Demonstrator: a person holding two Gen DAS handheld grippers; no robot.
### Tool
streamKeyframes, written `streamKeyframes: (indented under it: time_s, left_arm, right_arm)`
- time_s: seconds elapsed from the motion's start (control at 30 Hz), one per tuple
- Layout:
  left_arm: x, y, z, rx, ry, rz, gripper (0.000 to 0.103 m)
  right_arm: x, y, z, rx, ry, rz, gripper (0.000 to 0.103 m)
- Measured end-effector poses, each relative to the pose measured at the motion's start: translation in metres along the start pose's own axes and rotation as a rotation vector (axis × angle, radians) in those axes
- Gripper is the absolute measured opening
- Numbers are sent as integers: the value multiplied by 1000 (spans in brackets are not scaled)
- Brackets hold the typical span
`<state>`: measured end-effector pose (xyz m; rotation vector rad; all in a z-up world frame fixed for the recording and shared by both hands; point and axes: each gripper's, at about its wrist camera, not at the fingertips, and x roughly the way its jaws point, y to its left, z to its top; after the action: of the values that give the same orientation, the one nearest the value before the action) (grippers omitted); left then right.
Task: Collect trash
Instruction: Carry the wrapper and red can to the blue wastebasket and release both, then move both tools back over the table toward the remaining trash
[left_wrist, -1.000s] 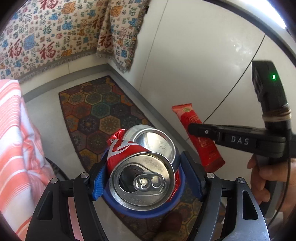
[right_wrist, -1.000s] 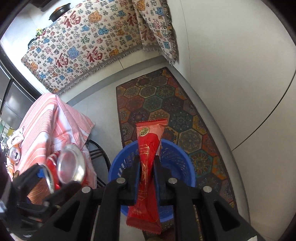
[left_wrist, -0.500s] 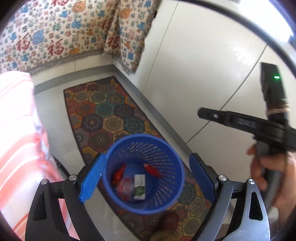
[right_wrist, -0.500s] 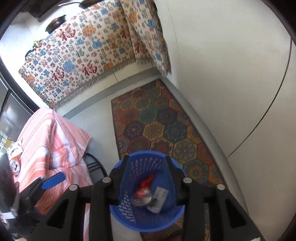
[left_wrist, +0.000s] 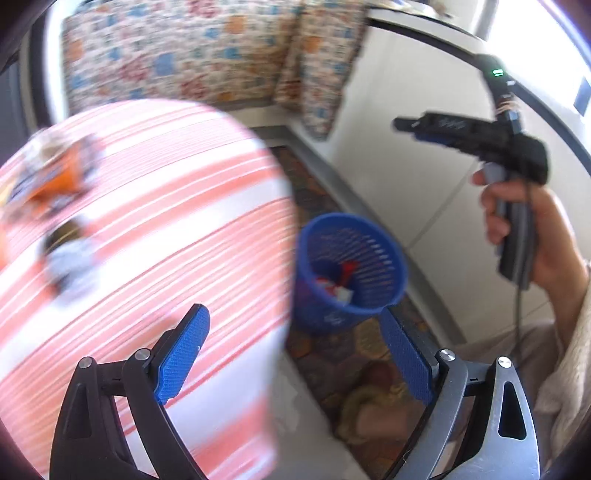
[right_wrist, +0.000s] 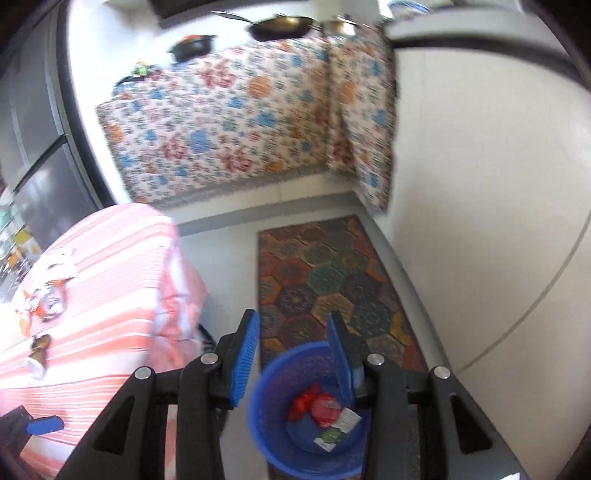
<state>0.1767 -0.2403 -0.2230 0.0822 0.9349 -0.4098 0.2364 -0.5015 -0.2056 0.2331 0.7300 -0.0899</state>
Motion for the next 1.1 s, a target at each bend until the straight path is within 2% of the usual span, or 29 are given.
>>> streamKeyframes:
  time_s: [0.07,0.3,0.47,0.6,0.7,0.77,0.83,0.9,0.97,1.1]
  left_arm:
    - [-13,28,-11,-38,-9,60,94]
    - [-47,118,-37,-172,-48,247,94]
    - [-57,177,-48,-240,-45,380,94]
    - [-59,206,-56,-260,-43,450,94]
    - [-64,215,-57,-275,-47,467,95]
    - [-63,226,-55,-291,-38,479,101]
    - [-61,234,-53,-317,-36,484,103]
    - [-61,240,-53,-326,-36,485,103]
    - [-60,247,-51,-332,-38,491,103]
    - [-58,255,-47,-341,-41,494,103]
  right_arm:
    - [-7,27,1,-25,-23,41,47]
    - [-18,139,-11,-156,-49,199,48]
    - [-18,206,-39,-233,14,330,48]
    - [-14,249,-59,-305,63,392,48]
    - [-7,269,-73,-340,109,411,48]
    - [-8,275,-80,-352,118,419,48]
    - [-9,278,-83,-355,115,434,48]
    - [-9,280,-83,-353,114,452,49]
    - [-8,282,-84,-354,122,472,54]
    - [-5,290,-89,-392,148,486,55]
